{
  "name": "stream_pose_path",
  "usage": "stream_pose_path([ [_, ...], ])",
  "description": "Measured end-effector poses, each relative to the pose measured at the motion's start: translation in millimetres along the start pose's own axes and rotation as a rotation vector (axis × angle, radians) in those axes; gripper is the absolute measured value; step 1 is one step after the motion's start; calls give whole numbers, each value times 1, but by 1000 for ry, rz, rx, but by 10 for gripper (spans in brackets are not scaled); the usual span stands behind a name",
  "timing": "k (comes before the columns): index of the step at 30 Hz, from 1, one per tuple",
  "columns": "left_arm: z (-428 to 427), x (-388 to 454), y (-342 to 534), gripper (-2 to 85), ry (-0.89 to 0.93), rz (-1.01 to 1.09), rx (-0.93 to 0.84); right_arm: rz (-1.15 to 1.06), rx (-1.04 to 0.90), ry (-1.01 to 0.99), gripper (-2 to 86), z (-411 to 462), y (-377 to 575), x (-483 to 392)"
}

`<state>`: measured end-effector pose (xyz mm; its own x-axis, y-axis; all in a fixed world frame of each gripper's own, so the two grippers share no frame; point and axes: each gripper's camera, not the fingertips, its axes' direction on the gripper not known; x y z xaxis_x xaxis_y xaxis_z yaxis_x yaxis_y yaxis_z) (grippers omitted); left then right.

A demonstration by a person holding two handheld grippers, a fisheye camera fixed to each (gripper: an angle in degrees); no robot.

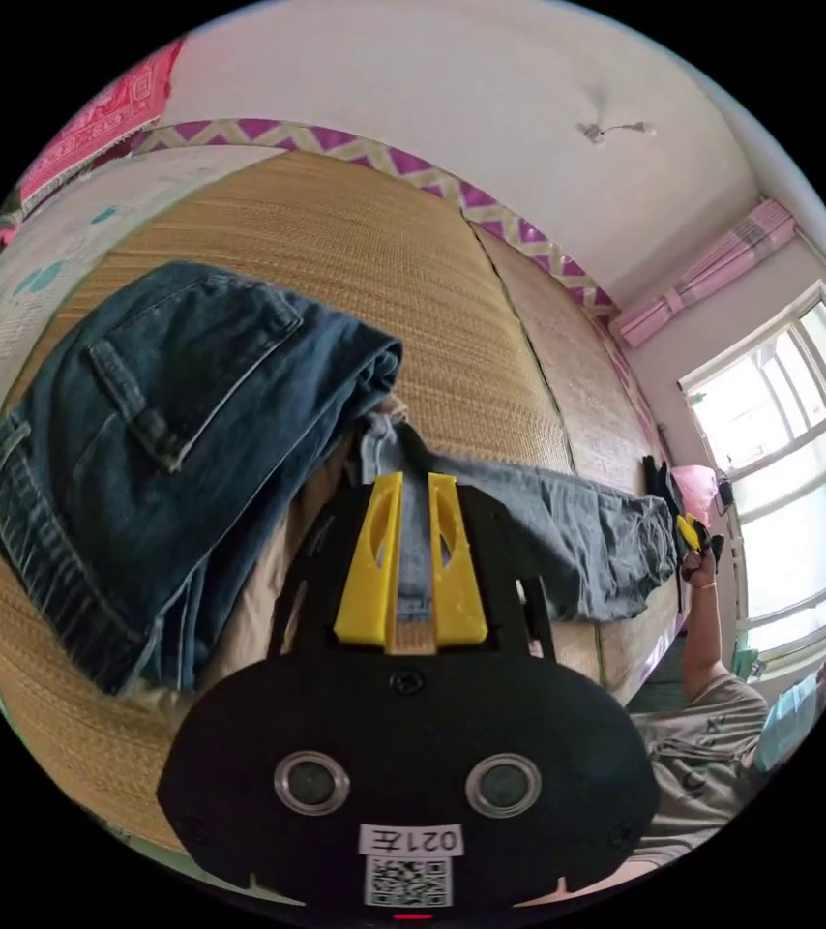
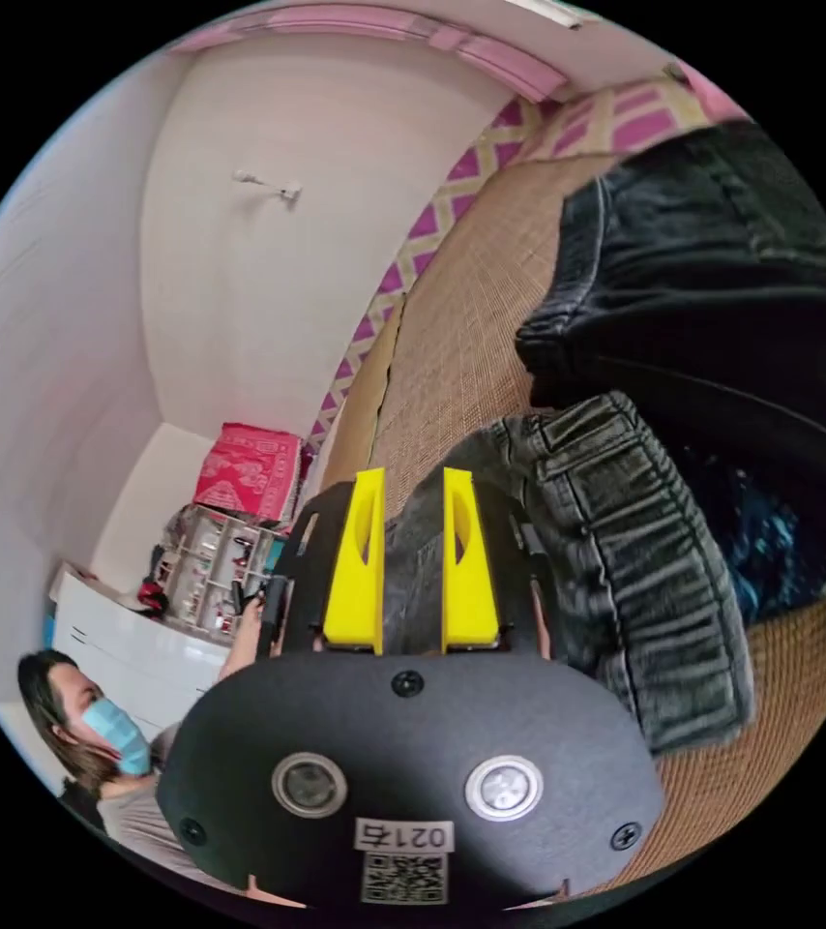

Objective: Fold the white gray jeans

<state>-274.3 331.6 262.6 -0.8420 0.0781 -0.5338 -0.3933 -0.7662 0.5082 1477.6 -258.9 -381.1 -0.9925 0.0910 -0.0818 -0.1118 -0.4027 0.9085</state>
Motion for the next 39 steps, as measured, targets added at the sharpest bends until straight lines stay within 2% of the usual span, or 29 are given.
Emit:
stream_pose_path([
  [3,2,-9,39,77,-48,-8,-56,-97,8,15,81,-3,-26,-53],
  [7,17,-16,59,100,-160,-42,-45,-123,-66,-119,69,28,-66,-105],
  [9,32,-18,54,89,-173,-29,-76,-136,-91,-133,64,41,-88,-128],
  [12,43,-17,49,28,-229,4,-110,-152,-133,-140,56,56,-136,-169],
  [16,-16,13,46,-2,-197,85,-99,-243,-209,-156,7,58,-212,-248],
  [19,-49,20,48,-3,-247,128,-114,-481,-289,29,-4,60,-259,-346],
  [23,-16,-22,50,9,-273,82,-203,-805,-354,466,-8,99,-297,-466],
  [25,-17,-42,56,21,-232,47,-165,-875,-395,562,-8,122,-314,-498],
  [30,-70,-65,89,68,-162,-62,-60,-969,-505,660,0,157,-351,-568],
  [32,-97,-68,110,80,-29,-108,23,-1000,-503,712,9,156,-368,-597],
  [35,-96,-71,123,97,171,-182,55,-1004,-532,744,12,154,-393,-621],
  [39,-81,-72,127,108,154,-310,54,-1014,-540,793,2,155,-418,-644],
])
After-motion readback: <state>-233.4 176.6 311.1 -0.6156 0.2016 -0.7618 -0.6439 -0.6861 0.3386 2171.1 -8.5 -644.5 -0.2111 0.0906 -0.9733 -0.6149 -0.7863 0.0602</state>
